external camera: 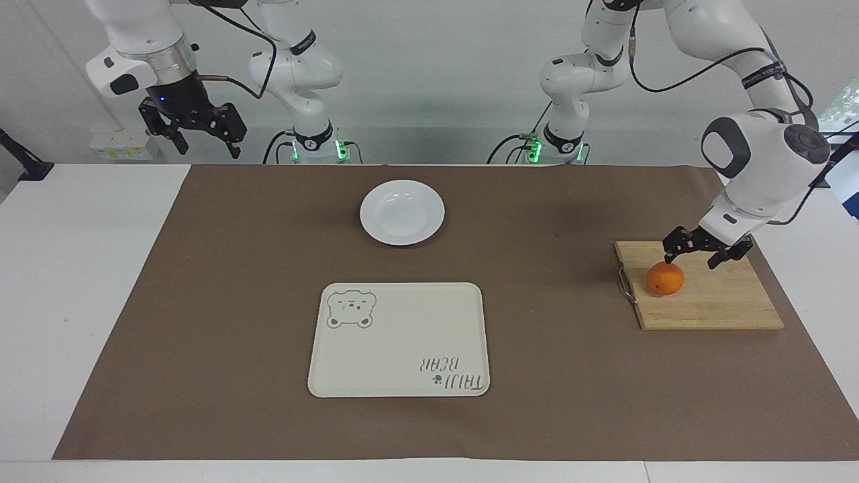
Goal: Place orange and plate with both arms
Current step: 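Lower the left gripper onto the orange and close it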
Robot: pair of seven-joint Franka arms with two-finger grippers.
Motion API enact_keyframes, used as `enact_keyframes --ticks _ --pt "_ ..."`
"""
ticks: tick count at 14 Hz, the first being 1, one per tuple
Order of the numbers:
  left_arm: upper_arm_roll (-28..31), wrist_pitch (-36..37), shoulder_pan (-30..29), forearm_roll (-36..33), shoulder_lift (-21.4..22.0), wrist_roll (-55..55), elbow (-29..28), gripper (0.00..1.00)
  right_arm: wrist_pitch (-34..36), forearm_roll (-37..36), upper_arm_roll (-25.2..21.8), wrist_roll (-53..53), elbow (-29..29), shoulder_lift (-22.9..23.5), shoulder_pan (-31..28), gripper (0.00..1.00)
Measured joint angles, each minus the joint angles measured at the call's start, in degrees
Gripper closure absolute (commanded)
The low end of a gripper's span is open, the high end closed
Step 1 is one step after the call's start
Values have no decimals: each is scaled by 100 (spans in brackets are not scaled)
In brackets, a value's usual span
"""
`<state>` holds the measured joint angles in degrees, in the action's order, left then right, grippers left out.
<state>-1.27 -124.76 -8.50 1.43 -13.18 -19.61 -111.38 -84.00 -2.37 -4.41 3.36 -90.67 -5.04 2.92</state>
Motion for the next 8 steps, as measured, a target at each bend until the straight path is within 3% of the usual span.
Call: enact_keyframes --ticks 8 --pt "2 -357 -1 130 -92 1 -293 0 0 0 0 0 0 0 0 0"
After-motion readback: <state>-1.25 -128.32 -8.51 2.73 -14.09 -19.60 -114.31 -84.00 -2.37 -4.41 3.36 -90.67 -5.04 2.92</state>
